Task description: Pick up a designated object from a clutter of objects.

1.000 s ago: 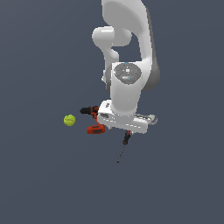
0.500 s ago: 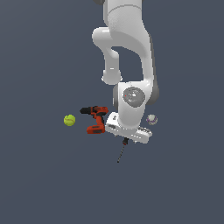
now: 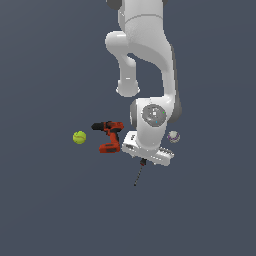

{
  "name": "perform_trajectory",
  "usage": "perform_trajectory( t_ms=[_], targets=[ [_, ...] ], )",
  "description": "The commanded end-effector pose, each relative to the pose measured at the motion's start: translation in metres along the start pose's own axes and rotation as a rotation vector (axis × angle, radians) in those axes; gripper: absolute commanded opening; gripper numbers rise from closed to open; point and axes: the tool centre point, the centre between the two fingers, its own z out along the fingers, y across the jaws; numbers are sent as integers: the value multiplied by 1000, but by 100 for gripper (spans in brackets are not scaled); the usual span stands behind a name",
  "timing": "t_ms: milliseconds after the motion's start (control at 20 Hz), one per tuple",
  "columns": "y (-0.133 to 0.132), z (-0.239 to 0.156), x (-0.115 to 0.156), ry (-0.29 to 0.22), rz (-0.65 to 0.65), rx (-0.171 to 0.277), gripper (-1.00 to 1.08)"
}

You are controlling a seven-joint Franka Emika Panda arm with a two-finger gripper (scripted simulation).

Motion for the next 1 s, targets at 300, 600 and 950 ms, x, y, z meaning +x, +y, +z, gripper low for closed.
perform_trajectory(
  t_ms=[300,600,950],
  targets=[
    [0,31,-1,0,1,0,100],
    [0,49,0,1,3,0,100],
    [0,50,0,1,3,0,-100]
  ],
)
